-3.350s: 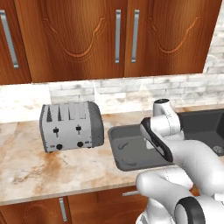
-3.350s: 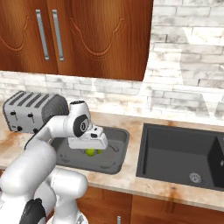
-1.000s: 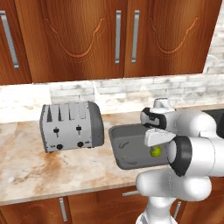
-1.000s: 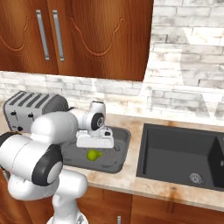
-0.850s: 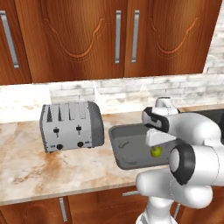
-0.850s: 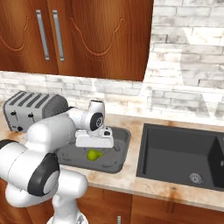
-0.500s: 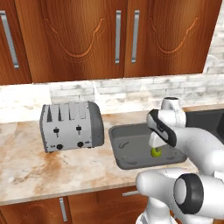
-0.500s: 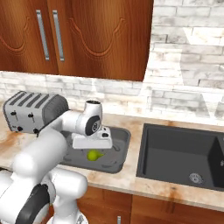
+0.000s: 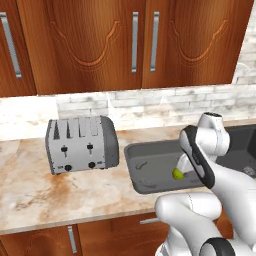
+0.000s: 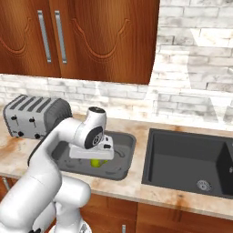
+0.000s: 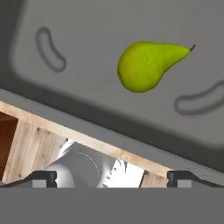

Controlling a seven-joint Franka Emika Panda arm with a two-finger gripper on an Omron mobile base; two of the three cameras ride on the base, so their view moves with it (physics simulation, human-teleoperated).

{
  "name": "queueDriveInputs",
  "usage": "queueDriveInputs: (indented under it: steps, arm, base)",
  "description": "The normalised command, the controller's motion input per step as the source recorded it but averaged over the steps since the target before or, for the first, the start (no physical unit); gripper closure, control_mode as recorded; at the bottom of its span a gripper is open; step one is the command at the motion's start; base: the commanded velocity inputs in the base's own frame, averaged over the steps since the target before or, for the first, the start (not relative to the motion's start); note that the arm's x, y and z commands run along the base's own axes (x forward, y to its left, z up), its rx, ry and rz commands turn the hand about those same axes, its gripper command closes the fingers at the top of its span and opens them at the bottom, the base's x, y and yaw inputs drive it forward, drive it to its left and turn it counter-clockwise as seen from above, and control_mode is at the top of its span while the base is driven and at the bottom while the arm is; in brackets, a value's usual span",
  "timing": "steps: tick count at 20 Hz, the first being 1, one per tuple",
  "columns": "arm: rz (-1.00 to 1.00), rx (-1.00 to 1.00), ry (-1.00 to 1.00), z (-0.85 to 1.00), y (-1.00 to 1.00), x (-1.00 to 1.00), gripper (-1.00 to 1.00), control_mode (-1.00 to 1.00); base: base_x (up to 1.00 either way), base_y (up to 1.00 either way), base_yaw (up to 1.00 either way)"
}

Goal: Pick the pear and apple from the fridge and place them inside the tupperware on the counter.

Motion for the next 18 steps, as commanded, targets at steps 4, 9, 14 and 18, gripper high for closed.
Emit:
queueDriveInputs:
  steps: [4, 9, 14, 18]
  arm:
    - [0.0, 0.06, 0.0, 0.49, -0.03, -0.29, -1.0, -1.0]
    - [-0.04, 0.0, -0.05, 0.51, 0.0, -0.58, -1.0, -1.0]
    - [-0.11, 0.0, -0.02, 0.54, 0.0, -0.63, -1.0, -1.0]
    - [-0.12, 0.0, -0.1, 0.61, 0.05, -0.64, -1.0, -1.0]
  base:
    - [0.0, 0.0, 0.0]
    - [0.0, 0.0, 0.0]
    - [0.0, 0.0, 0.0]
    - [0.0, 0.0, 0.0]
